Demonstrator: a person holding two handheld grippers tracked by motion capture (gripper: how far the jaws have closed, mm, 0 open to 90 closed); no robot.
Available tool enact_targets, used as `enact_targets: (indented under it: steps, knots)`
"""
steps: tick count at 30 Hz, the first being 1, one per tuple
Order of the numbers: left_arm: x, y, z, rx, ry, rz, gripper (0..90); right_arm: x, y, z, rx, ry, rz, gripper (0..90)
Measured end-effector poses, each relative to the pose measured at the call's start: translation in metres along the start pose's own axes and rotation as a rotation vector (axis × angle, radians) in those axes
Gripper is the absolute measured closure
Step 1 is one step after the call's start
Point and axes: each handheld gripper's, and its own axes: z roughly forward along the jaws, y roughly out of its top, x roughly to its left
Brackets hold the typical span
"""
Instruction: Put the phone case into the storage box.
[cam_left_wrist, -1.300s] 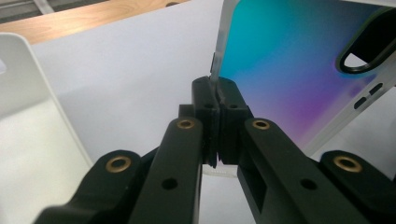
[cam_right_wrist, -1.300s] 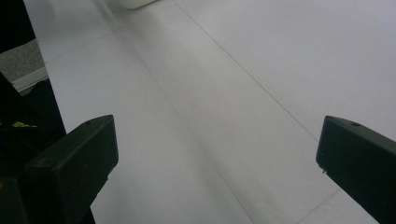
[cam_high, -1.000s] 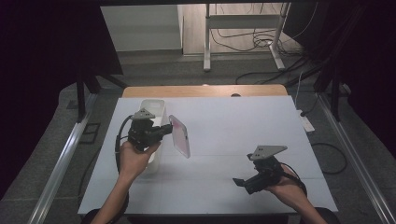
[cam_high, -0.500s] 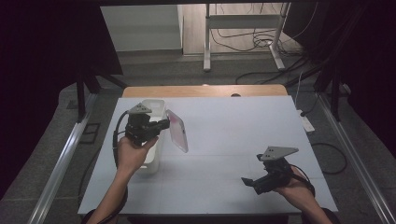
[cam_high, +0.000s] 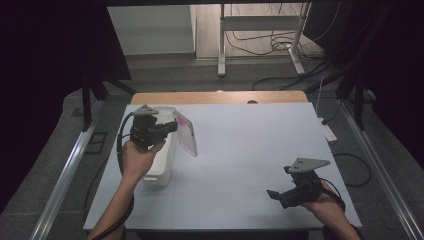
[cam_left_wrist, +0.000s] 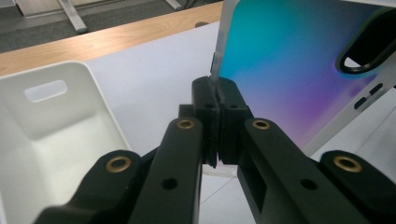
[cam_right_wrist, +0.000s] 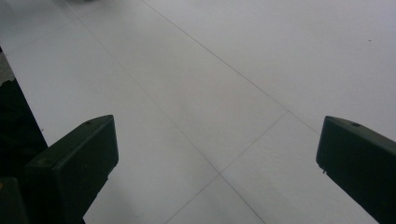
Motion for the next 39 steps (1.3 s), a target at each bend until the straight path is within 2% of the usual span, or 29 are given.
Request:
enact_targets:
  steps: [8, 24, 32, 39]
  knots:
    - [0.005, 0.004, -0.001, 0.0, 0.018, 0.004, 87.9, -0.003, -0.005, -0.004, 0.003, -0.015, 0.012, 0.0]
    - [0.023, 0.011, -0.004, -0.003, 0.059, -0.018, 87.9, -0.013, -0.018, -0.013, -0.005, -0.045, 0.058, 0.0]
    - [0.029, 0.016, -0.005, -0.004, 0.081, -0.022, 87.9, -0.019, -0.025, -0.023, -0.031, -0.083, 0.102, 0.0]
    - [0.034, 0.02, -0.004, -0.005, 0.101, -0.025, 87.9, -0.022, -0.026, -0.026, -0.02, -0.103, 0.12, 0.0]
